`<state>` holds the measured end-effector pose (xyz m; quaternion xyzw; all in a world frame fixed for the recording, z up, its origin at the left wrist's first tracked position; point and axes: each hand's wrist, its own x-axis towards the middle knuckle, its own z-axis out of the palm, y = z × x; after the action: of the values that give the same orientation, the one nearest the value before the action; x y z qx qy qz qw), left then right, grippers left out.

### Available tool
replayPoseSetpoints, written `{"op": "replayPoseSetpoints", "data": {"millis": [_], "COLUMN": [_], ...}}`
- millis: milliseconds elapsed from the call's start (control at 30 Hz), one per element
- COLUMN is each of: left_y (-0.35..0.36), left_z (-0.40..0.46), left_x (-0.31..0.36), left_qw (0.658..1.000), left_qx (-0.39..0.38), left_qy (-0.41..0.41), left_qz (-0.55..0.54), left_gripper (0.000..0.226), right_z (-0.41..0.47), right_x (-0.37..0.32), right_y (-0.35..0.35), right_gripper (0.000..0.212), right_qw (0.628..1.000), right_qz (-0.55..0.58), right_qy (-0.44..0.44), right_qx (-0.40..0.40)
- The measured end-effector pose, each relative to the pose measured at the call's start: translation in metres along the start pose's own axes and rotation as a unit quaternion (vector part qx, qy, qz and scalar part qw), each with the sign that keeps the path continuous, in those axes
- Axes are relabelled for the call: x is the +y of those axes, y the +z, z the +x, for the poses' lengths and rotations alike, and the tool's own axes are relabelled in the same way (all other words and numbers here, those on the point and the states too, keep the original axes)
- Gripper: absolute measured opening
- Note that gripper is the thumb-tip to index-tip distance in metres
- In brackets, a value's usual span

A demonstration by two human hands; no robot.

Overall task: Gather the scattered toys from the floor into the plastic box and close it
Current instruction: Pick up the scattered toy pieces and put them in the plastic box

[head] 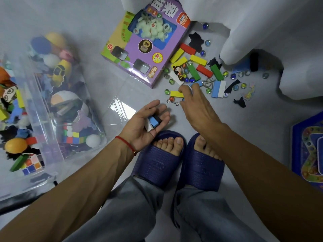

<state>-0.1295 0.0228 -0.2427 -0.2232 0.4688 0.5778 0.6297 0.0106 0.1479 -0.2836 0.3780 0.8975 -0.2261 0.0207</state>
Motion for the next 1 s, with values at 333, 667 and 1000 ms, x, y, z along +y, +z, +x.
{"op": "replayPoseSetpoints", "data": {"millis": [333, 667, 1000], "left_y": [0.009, 0.028, -0.063], "left_z": [-0.018, -0.174, -0.321], "left_x": [-0.001, 0.050, 0.146], "left_qw": [0.999, 0.979, 0.945], "left_qx": [-0.027, -0.065, 0.095], "left_qy": [0.022, 0.185, 0.310], "left_qz": [-0.024, 0.060, 0.043], "left_gripper": [0.052, 0.033, 0.026], "right_z": [-0.013, -0.035, -0.015], "right_x": [0.000, -0.130, -0.340], "right_y": [-0.019, -0.174, -0.242], "right_gripper": [0.019, 0.026, 0.030], "right_qw": [0.987, 0.760, 0.767], "right_qz": [0.104, 0.550, 0.523], "right_qy": [0.113, 0.181, 0.064], "right_qx": [0.038, -0.294, -0.367]}}
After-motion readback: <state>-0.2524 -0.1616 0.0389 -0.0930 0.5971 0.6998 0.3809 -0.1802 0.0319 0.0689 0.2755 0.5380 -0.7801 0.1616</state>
